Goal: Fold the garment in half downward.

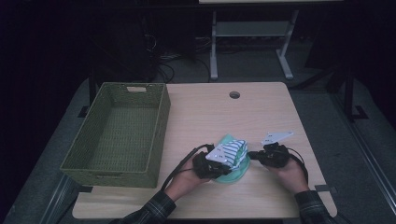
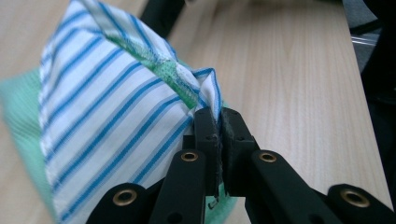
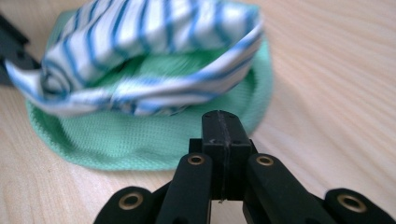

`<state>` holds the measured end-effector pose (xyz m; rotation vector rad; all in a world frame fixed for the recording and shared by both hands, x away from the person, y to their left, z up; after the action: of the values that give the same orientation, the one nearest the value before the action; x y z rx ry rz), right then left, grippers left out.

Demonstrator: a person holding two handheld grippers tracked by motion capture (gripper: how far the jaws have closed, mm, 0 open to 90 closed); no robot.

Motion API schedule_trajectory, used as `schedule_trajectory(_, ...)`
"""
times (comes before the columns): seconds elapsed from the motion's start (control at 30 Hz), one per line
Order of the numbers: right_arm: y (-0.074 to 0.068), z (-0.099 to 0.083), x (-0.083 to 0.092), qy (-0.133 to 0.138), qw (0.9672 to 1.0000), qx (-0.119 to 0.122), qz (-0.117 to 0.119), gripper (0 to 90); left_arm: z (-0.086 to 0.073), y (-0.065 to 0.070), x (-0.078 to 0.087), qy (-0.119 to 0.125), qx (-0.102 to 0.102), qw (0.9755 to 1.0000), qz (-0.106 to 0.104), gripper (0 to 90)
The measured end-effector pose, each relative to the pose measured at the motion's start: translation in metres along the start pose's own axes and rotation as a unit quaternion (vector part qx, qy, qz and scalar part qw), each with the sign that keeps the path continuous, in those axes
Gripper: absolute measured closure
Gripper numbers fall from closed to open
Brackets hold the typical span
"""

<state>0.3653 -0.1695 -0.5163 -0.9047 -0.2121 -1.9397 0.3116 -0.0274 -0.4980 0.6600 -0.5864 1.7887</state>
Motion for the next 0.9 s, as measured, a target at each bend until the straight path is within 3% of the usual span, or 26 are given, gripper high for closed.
schedule_trajectory(0.2,0.005,0.001,0.003,0.006,1.0000,-0.005,-0.004,89.9,-0.014,0.008,-0.014,-0.032,0.002,0.9991,-0.029,85.1)
schedule_trajectory(0.27,0.006,0.002,0.004,0.006,1.0000,-0.004,-0.006,89.9,-0.015,0.009,-0.014,-0.035,0.015,0.9982,-0.047,80.8)
schedule_trajectory(0.37,0.007,0.008,0.008,0.015,0.9998,-0.004,-0.008,89.8,-0.007,0.006,-0.005,-0.018,0.028,0.9980,-0.053,65.3)
schedule_trajectory(0.47,0.009,0.014,0.011,0.026,0.9996,-0.003,-0.007,89.8,0.002,0.000,0.010,0.003,0.045,0.9977,-0.049,57.9)
schedule_trajectory(0.5,0.009,0.016,0.013,0.029,0.9996,-0.003,-0.007,89.8,0.003,-0.005,0.017,0.011,0.052,0.9976,-0.044,58.0)
schedule_trajectory(0.6,0.008,0.024,0.016,0.038,0.9992,0.004,-0.007,89.8,0.000,-0.020,0.029,0.017,0.069,0.9973,-0.016,70.4)
schedule_trajectory(0.7,0.004,0.032,0.016,0.045,0.9990,0.006,-0.001,89.8,-0.012,-0.036,0.033,-0.004,0.091,0.9955,0.025,82.3)
schedule_trajectory(0.8,0.000,0.038,0.011,0.045,0.9989,0.010,0.008,89.8,-0.024,-0.047,0.027,-0.038,0.093,0.9932,0.059,85.7)
schedule_trajectory(0.9,-0.002,0.039,0.001,0.036,0.9991,0.017,0.014,89.8,-0.037,-0.052,0.019,-0.071,0.097,0.9905,0.066,85.7)
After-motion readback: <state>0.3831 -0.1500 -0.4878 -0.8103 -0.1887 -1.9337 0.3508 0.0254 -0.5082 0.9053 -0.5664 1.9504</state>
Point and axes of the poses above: each handheld gripper's, and its own axes: x roughly backward along the jaws, z roughly out of its top, y roughly to its right, the point moved 9 cm from there along -x, roughly forward along the jaws, and after that the axes turned 9 degrees about z, right-handed, at the moved point
